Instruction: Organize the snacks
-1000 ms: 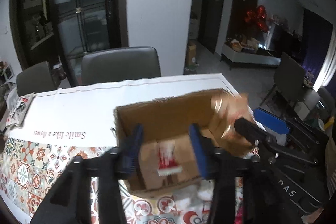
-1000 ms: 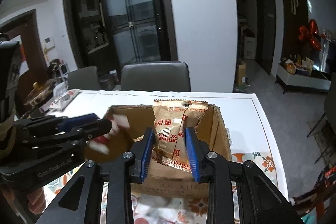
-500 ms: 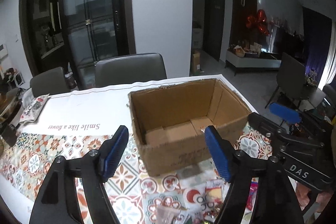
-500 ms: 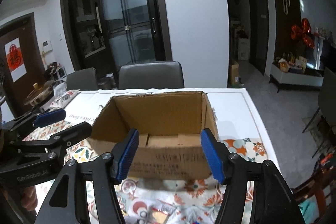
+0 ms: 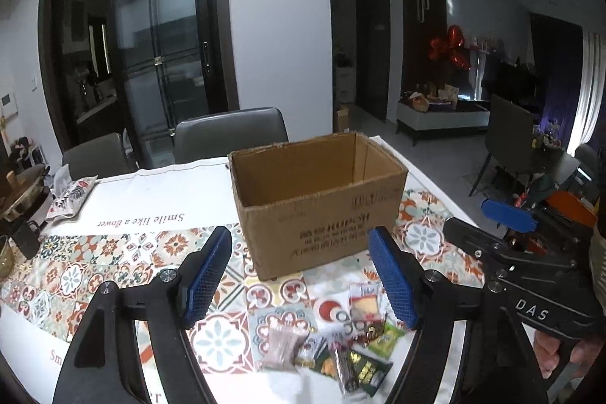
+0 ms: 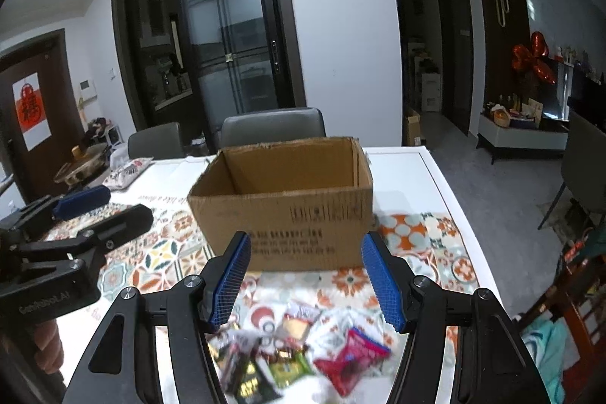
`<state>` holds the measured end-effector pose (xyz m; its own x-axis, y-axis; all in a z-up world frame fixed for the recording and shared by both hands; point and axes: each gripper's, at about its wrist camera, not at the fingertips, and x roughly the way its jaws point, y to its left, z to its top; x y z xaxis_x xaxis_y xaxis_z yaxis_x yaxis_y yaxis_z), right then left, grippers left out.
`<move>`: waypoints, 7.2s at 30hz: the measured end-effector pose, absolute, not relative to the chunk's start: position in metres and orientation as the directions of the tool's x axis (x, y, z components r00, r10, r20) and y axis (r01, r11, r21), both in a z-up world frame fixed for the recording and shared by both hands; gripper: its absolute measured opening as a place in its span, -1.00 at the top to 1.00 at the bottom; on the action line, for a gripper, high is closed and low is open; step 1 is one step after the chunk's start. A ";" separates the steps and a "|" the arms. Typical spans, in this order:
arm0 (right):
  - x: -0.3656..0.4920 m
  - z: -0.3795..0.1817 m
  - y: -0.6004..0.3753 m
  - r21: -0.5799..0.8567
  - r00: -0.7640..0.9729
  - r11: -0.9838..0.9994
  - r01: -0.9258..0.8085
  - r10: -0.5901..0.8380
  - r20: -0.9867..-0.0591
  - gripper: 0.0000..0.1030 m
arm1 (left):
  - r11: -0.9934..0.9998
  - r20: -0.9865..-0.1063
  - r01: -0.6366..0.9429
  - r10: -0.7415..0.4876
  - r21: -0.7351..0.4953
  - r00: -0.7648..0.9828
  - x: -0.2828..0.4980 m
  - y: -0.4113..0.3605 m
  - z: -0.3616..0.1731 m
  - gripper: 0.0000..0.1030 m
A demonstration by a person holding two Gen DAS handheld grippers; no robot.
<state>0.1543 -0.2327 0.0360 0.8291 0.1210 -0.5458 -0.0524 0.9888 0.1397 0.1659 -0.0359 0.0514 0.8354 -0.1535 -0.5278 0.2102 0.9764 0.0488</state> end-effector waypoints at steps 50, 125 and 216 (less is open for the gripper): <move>0.121 -0.124 -0.232 0.159 0.538 0.987 -0.004 0.136 -0.832 0.29 | 0.959 -0.796 0.261 -0.245 -0.114 0.553 0.173 -0.060 -0.123 0.41; 0.265 0.083 -0.192 0.074 0.782 0.976 -0.205 0.209 -0.587 0.45 | 0.927 -0.630 0.375 -0.306 -0.025 0.713 0.292 -0.032 0.085 0.64; 0.183 -0.120 -0.115 0.148 0.289 0.928 -0.342 0.254 -0.923 0.02 | 0.923 -0.867 0.375 -0.257 -0.088 0.428 0.217 0.010 -0.113 0.01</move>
<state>0.1827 -0.1147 -0.1197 0.2890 0.2535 -0.9231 -0.3419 0.9281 0.1478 0.2168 0.0103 -0.1132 0.4277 -0.2566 -0.8668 0.3747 0.9229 -0.0883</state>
